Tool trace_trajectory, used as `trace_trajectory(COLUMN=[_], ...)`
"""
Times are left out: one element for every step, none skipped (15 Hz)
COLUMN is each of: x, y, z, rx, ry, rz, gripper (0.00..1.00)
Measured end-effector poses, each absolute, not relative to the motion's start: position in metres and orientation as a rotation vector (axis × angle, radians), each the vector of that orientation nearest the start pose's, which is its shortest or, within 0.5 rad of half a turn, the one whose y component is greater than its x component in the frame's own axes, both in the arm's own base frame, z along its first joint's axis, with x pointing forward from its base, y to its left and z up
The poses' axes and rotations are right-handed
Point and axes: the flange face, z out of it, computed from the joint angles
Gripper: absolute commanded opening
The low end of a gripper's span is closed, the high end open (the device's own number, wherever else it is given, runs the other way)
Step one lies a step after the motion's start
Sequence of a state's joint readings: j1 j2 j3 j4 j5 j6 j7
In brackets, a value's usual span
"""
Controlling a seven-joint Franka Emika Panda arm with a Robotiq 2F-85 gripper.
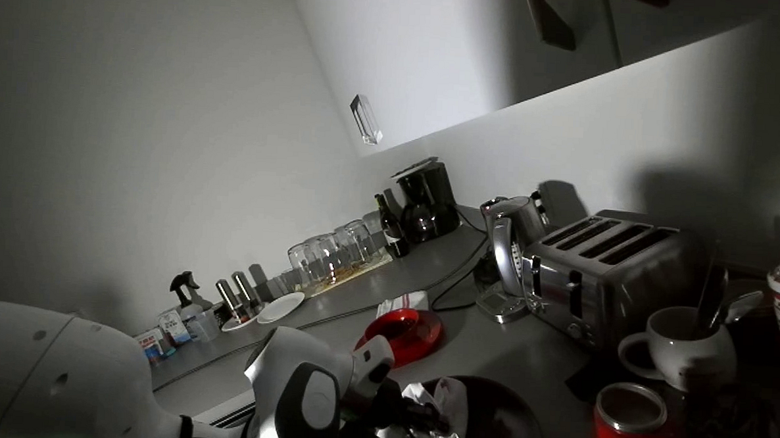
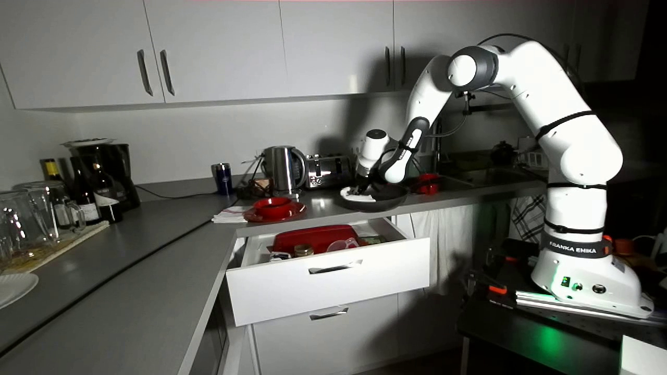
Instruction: Use the cloth to wipe the plate
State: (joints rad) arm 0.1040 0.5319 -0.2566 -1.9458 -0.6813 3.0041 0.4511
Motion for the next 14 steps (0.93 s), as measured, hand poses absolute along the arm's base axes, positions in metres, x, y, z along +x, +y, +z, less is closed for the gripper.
trace_trajectory(x=[0.648, 0.644, 0.640, 0.636, 0.632, 0.628, 0.624, 0.621, 0.618, 0.616, 0.614, 0.614, 0.614, 0.615], y=[-0.039, -0.040, -0.041, -0.043, -0.047, -0.051, -0.056, -0.063, -0.070, -0.076, -0.082, -0.086, -0.089, -0.089], z=[0.259, 0.260, 0.261, 0.262, 0.264, 0.265, 0.266, 0.268, 0.269, 0.272, 0.274, 0.277, 0.280, 0.285], rx=[-3.280, -3.247, -3.220, -3.196, -3.174, -3.155, -3.137, -3.120, -3.104, -3.087, -3.071, -3.054, -3.034, -3.011], ry=[-0.200, -0.199, -0.186, -0.166, -0.137, -0.101, -0.057, -0.008, 0.037, 0.085, 0.129, 0.161, 0.188, 0.209], rz=[-0.895, -0.881, -0.862, -0.844, -0.828, -0.815, -0.809, -0.812, -0.820, -0.836, -0.853, -0.869, -0.887, -0.902], gripper=[0.07, 0.07, 0.07, 0.07, 0.07, 0.07, 0.07, 0.07, 0.07, 0.07, 0.07, 0.07, 0.07, 0.07])
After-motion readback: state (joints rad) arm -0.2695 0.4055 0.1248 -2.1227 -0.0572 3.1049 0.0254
